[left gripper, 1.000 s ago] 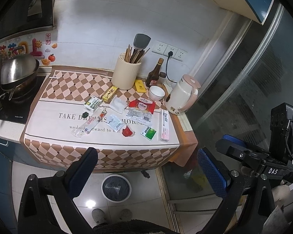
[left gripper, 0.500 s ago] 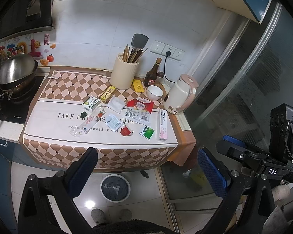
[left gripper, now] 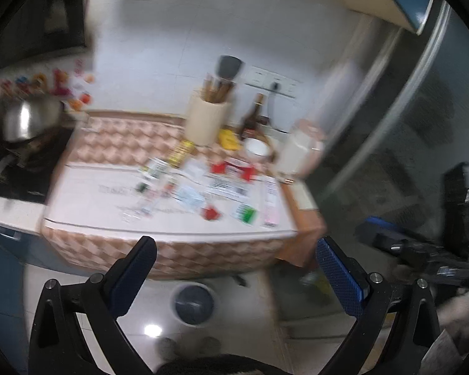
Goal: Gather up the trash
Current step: 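Grasp the red wrapper with the left tool while the right tool grasps the Dental Doctor toothpaste box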
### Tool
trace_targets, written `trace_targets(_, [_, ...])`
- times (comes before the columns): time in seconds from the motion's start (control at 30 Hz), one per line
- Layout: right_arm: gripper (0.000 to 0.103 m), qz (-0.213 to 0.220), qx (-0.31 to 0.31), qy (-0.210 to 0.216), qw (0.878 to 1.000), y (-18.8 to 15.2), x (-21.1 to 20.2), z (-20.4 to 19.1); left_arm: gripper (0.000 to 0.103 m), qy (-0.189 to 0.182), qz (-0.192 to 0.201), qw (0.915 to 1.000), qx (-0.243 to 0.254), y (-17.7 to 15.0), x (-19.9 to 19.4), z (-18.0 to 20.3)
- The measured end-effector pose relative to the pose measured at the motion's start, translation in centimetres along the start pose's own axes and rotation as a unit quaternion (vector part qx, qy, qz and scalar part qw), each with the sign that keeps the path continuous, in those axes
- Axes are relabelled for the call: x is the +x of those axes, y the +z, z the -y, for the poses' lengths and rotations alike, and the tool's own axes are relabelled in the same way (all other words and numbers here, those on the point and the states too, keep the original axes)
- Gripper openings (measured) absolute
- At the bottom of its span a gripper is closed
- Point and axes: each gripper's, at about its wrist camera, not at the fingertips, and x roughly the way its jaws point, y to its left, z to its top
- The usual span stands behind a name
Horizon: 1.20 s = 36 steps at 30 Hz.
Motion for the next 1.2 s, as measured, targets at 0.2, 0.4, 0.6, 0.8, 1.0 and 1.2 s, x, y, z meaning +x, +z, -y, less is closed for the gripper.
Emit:
trace_targets(0.2, [0.103, 0.018, 0.072, -0.070, 0.995, 0.5, 2.3, 2.0, 0.103, 0.202, 0.061, 0.9753, 0.066, 1.2, 4.0, -0.2])
trace_targets(0.4, [0.103, 0.029, 0.157, -0.137, 0.978, 1.4, 7.2, 8.2, 0.103, 0.246, 0.008, 0.9690, 0.024, 3.5, 12.5, -3.8])
trace_targets(0.6, [0.103, -0.025, 0.210, -0.186, 0.960, 3.4, 15.8, 17.6, 0.103, 0.255, -0.081, 0.9621, -0.050, 2.5, 21.0, -7.9])
trace_targets(0.8, [0.092, -0.115, 0.210, -0.192, 0.952, 5.5, 27.4, 26.5, 0.103, 0.209, -0.207, 0.9399, -0.173, 0.2, 32.2, -9.1])
trace_targets(1.0, [0.083, -0.189, 0.187, -0.184, 0.946, 6.2, 36.4, 30.7, 0.085, 0.123, -0.303, 0.9094, -0.257, -2.7, 41.1, -6.2])
trace_targets(1.2, [0.068, -0.237, 0.161, -0.172, 0.942, 5.5, 41.1, 32.1, 0.057, 0.122, -0.312, 0.9131, -0.232, -2.9, 45.6, -2.7])
